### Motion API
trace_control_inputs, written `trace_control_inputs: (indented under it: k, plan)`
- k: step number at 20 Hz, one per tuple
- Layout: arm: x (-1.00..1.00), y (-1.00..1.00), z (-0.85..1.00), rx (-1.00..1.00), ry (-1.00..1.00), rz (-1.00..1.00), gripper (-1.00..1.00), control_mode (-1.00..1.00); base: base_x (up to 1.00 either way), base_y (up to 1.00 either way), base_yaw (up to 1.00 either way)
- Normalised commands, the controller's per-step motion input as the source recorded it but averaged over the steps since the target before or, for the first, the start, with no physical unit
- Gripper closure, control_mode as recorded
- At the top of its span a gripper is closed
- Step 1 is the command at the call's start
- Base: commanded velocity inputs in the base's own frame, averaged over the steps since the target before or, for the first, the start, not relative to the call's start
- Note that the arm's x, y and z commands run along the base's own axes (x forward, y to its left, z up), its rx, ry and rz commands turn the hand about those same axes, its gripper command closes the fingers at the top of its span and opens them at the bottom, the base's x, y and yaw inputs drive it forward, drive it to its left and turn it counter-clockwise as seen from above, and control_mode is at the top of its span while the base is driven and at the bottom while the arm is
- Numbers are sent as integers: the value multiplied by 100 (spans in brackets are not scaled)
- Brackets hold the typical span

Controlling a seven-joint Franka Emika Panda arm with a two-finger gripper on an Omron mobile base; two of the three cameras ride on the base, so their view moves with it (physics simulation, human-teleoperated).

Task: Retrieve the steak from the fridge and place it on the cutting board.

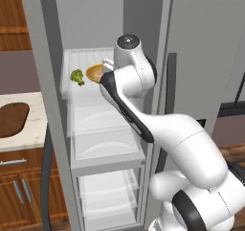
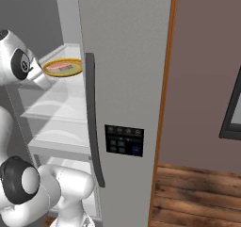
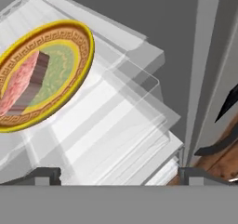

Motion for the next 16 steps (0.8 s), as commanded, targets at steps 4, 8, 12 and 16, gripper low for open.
trace_control_inputs:
  k: [4, 8, 12, 16]
  plan:
    - [13, 0, 29, 0, 1, -3, -100, -100, 0, 0, 0]
    - [64, -1, 0, 5, 2, 0, -100, -100, 0, 0, 0]
    - [56, -2, 0, 2, 0, 0, -100, -100, 0, 0, 0]
    - [42, 0, 0, 0, 1, 0, -100, -100, 0, 0, 0]
